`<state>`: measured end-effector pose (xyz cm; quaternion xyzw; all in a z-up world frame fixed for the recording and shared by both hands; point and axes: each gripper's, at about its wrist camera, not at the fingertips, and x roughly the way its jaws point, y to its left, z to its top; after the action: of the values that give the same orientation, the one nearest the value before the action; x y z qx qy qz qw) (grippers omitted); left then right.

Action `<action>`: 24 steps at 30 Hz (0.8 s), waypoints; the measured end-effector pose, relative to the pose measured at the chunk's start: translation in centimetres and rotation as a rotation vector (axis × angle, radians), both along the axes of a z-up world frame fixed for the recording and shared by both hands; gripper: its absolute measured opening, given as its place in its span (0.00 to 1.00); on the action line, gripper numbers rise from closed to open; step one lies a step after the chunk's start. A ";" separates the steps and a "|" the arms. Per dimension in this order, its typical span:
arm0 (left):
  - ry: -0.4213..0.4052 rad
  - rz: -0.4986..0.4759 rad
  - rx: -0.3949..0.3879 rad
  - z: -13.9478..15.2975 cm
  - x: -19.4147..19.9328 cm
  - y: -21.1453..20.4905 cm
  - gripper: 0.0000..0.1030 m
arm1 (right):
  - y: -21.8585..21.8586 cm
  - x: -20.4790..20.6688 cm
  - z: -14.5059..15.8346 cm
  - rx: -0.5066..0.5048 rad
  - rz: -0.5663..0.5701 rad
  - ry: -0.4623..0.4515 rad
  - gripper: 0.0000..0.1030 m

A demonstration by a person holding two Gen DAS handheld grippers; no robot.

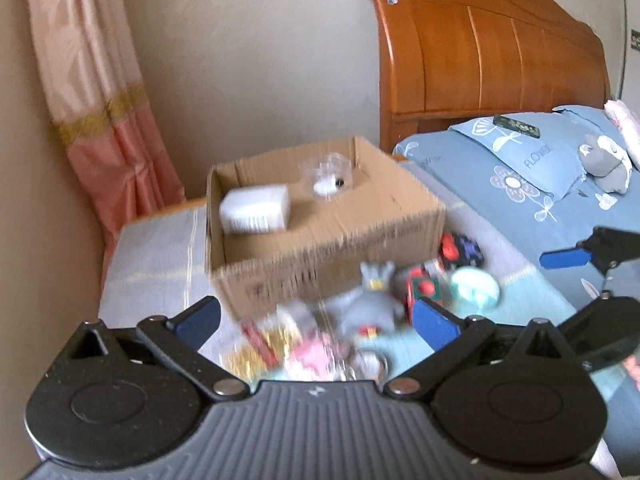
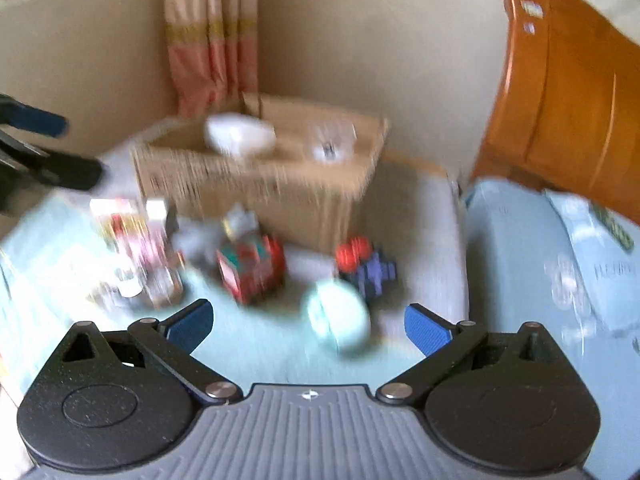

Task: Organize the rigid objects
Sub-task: 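Grasp the clear plastic jar lying on its side with the left gripper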

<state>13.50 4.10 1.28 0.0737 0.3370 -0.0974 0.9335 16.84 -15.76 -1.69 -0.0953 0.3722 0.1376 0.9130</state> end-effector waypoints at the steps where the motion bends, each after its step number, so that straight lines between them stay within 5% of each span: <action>1: 0.008 0.012 -0.005 -0.4 -0.7 0.2 0.99 | -0.4 -0.1 -0.8 0.006 -0.013 0.024 1.00; 8: 0.032 0.078 -0.018 -2.6 -4.7 1.4 0.99 | -2.3 -0.7 -4.0 0.054 -0.061 0.120 1.00; 24: 0.220 0.083 -0.069 -9.7 -6.0 0.3 0.99 | -2.4 -1.1 -4.6 0.048 -0.020 0.054 1.00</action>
<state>7.46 4.41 -8.38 0.0161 0.4368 -0.0778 0.8960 15.74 -18.21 -6.25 -0.0660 0.3940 0.1399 0.9060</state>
